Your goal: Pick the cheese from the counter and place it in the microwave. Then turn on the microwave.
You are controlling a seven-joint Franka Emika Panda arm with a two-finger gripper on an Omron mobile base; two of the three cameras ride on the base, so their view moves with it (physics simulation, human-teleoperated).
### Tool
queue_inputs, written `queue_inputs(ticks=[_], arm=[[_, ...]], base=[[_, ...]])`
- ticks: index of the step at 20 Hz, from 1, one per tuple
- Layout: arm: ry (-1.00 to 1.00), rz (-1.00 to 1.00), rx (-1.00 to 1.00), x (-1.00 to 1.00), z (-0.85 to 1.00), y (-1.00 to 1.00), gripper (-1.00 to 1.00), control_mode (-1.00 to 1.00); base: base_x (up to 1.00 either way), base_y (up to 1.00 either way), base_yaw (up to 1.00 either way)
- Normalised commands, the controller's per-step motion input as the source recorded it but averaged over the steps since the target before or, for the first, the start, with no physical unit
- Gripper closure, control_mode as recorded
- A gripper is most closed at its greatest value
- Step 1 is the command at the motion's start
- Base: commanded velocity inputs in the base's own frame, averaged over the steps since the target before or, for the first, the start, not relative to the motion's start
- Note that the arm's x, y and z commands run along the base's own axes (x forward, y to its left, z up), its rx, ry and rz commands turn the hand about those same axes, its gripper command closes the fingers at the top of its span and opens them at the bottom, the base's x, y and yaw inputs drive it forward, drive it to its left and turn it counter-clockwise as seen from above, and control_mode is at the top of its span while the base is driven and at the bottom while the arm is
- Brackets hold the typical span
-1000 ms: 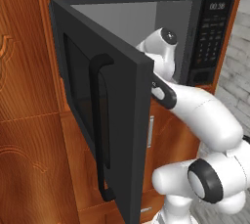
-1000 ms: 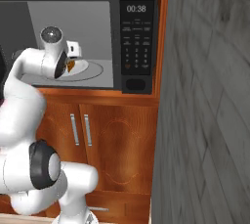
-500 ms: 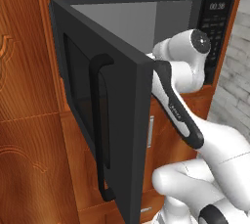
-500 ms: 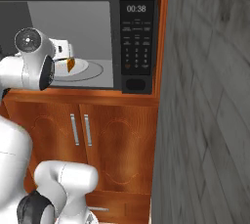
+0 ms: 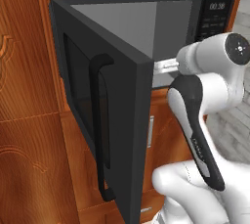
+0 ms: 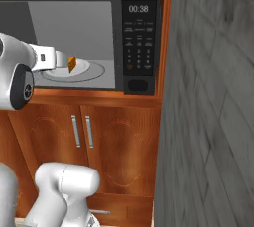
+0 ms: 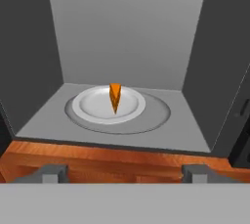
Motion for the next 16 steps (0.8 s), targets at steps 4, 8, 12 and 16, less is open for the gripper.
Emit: queue_inputs(ticks=[4,8,12,16], arm=[[0.0,-0.09,0.02,-1.0,0.04,-0.15,1.0,-1.0],[-0.01,-0.01,0.06,-1.0,0.08,-0.04,1.0,-1.0],[-0.07,0.0,0.1,-1.0,0.13,0.0,1.0,-1.0],[-0.13,0.0,0.08,-1.0,0.19,0.04,1.0,-1.0]], base=[[0.0,0.0,0.0],[0.0,0.0,0.0],[0.0,0.0,0.0],[0.0,0.0,0.0]])
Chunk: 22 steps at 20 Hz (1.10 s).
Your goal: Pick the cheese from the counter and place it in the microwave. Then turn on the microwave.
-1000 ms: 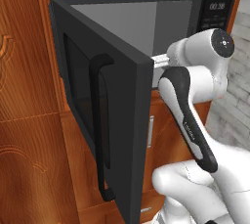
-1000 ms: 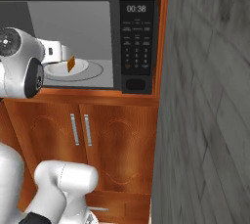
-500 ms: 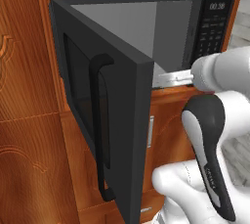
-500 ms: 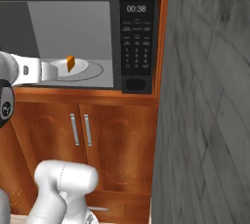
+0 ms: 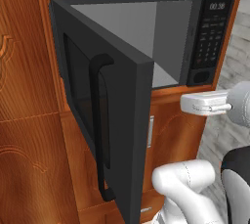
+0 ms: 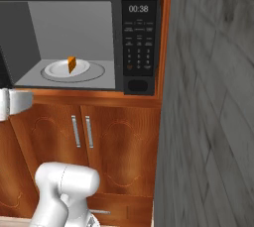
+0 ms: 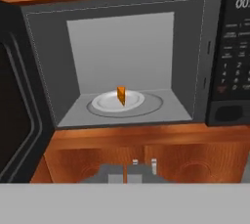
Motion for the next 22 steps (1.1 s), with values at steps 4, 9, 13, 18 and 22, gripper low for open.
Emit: queue_inputs(ticks=[4,9,13,18,22], arm=[[-0.17,0.0,0.02,-1.0,0.21,0.08,1.0,-1.0],[-0.13,-0.03,0.0,-1.0,0.18,0.02,1.0,-1.0],[-0.09,-0.02,0.0,-0.92,0.11,0.01,1.0,-1.0],[-0.13,-0.04,0.0,-0.57,0.0,0.04,1.0,-1.0],[-0.15,-0.05,0.0,-0.07,0.0,0.18,1.0,-1.0]], base=[[0.0,0.0,0.0],[0.0,0.0,0.0],[0.0,0.0,0.0],[0.0,0.0,0.0],[0.0,0.0,0.0]])
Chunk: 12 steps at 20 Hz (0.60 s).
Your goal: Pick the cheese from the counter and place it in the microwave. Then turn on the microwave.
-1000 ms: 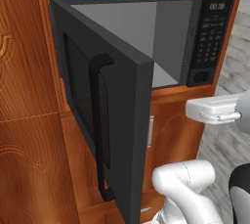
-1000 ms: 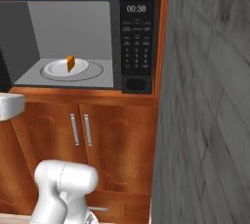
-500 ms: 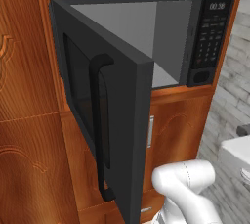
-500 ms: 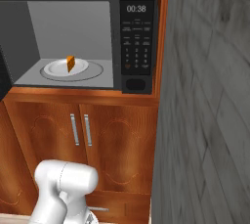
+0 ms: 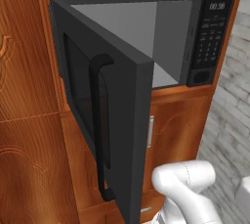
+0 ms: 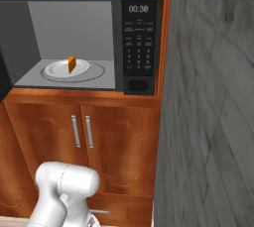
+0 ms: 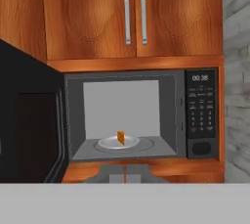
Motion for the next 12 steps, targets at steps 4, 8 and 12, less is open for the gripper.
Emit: queue_inputs(ticks=[4,8,12], arm=[[-0.15,-0.04,0.0,0.0,-0.02,0.34,1.0,-1.0],[-0.12,-0.04,0.0,0.0,-0.08,0.31,1.0,-1.0],[-0.12,-0.04,0.0,-0.01,-0.1,0.25,1.0,-1.0]], base=[[0.0,0.0,0.0],[0.0,0.0,0.0],[0.0,0.0,0.0]])
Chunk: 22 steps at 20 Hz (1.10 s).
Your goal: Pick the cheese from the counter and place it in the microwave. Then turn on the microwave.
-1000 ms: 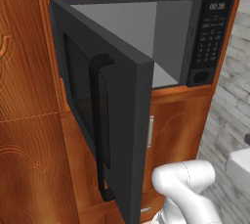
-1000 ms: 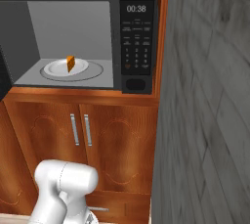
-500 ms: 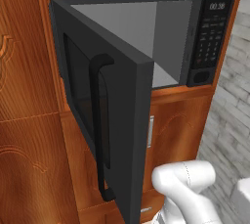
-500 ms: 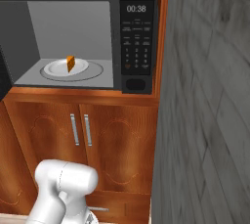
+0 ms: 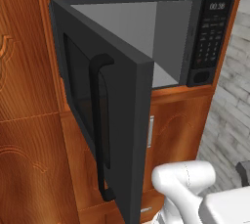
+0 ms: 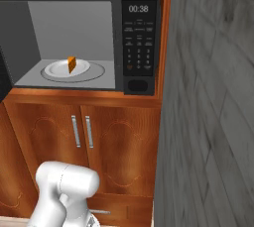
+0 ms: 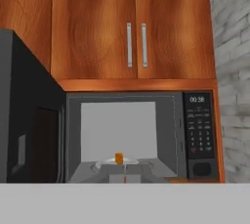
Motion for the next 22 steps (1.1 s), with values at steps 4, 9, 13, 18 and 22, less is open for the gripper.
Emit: queue_inputs(ticks=[4,9,13,18,22], arm=[[-0.13,-0.03,0.0,0.0,-0.09,0.24,1.0,-1.0],[-0.1,-0.01,0.0,0.0,-0.21,0.28,1.0,-1.0],[-0.06,-0.02,0.0,0.0,-0.35,0.27,1.0,-1.0],[-0.01,-0.04,0.0,0.0,-0.4,0.26,1.0,-1.0],[0.0,-0.04,0.0,0.0,-0.39,0.38,1.0,-1.0]], base=[[0.0,0.0,0.0],[0.0,0.0,0.0],[0.0,0.0,0.0],[0.0,0.0,0.0],[0.0,0.0,0.0]])
